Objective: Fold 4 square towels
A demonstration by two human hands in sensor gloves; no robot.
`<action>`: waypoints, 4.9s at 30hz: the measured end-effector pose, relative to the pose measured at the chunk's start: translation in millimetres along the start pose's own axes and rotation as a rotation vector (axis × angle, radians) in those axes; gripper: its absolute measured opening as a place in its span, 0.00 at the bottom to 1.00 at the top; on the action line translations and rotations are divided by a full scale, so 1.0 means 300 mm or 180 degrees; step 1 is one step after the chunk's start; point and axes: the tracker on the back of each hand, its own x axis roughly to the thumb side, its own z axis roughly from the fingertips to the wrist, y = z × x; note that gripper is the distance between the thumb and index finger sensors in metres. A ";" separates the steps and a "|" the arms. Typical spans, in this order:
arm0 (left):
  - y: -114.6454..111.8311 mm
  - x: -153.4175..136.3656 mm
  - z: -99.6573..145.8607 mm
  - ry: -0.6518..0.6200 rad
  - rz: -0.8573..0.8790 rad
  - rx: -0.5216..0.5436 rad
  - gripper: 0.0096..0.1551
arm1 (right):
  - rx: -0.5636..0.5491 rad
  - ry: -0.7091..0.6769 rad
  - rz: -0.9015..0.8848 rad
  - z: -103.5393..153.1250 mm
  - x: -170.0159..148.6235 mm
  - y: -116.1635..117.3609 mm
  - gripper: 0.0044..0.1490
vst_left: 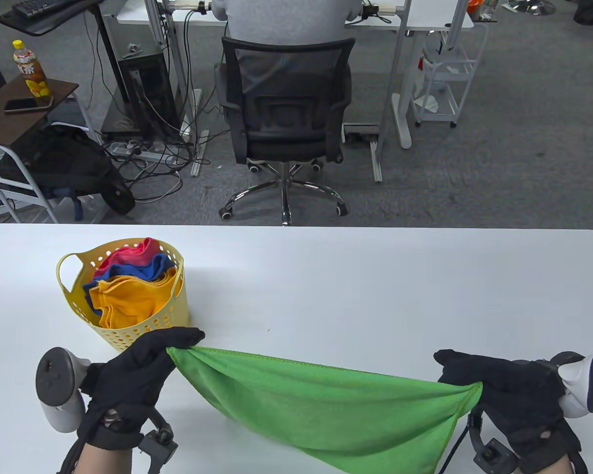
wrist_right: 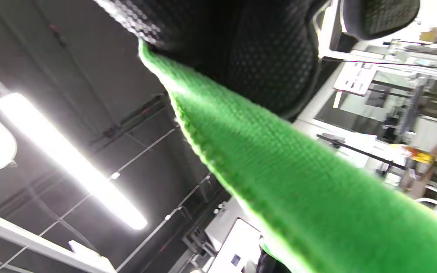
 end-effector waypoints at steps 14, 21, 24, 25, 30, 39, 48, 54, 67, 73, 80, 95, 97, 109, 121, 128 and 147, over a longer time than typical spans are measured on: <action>0.037 0.220 -0.477 0.0077 -0.2270 0.1020 0.18 | -0.1975 0.0058 0.1723 -0.275 -0.056 -0.160 0.22; 0.007 0.260 -0.273 -0.0424 -0.2699 0.0662 0.18 | -0.1459 0.0047 0.2119 -0.156 -0.048 -0.112 0.23; -0.060 0.082 -0.139 -0.0370 -0.3067 0.0373 0.19 | -0.0954 0.0434 0.2553 -0.033 -0.213 -0.054 0.23; -0.086 0.018 -0.094 -0.0328 -0.3205 0.0228 0.19 | -0.0771 0.0566 0.2663 0.012 -0.266 -0.032 0.24; -0.211 -0.221 0.115 -0.0177 -0.3728 -0.0577 0.19 | 0.0251 0.0861 0.3310 0.233 -0.397 0.094 0.24; -0.212 -0.270 0.150 -0.0005 -0.3480 -0.0593 0.19 | 0.0200 0.1001 0.3125 0.234 -0.378 0.081 0.23; -0.268 -0.501 -0.029 0.1001 -0.3977 -0.0740 0.29 | 0.0104 0.2717 0.3706 0.107 -0.706 -0.009 0.38; -0.211 -0.517 0.009 0.0929 -0.3712 -0.0420 0.29 | 0.0306 0.4370 0.3097 0.198 -0.672 0.071 0.48; -0.208 -0.496 0.020 0.0802 -0.3572 -0.0344 0.28 | -0.0260 0.3755 0.3099 0.255 -0.611 0.186 0.25; -0.177 -0.495 0.013 0.0863 -0.3379 -0.0263 0.28 | -0.0476 0.3683 0.2610 0.170 -0.503 0.222 0.25; -0.132 -0.492 0.014 0.0923 -0.3145 -0.0139 0.29 | 0.0159 0.2925 0.1903 -0.127 -0.455 0.651 0.26; -0.133 -0.503 0.015 0.0896 -0.3224 -0.0164 0.29 | 0.0074 0.2972 0.1644 -0.118 -0.516 0.599 0.38; -0.137 -0.509 0.014 0.0909 -0.3261 -0.0188 0.29 | 0.0294 0.3333 0.2411 -0.069 -0.556 0.585 0.41; -0.165 -0.524 0.025 0.0866 -0.3493 -0.0289 0.29 | 0.0967 0.3351 0.2948 -0.120 -0.710 0.681 0.26; -0.180 -0.562 0.015 0.0977 -0.3650 -0.0428 0.29 | -0.0585 0.4641 0.3695 -0.011 -0.764 -0.061 0.27; -0.217 -0.574 0.022 0.0939 -0.3788 -0.0551 0.29 | -0.1010 0.4730 0.4043 0.075 -0.803 -0.187 0.26; 0.098 -0.109 -0.167 0.1463 -0.3500 0.1136 0.32 | -0.1873 0.2880 0.3144 -0.032 -0.534 -0.152 0.44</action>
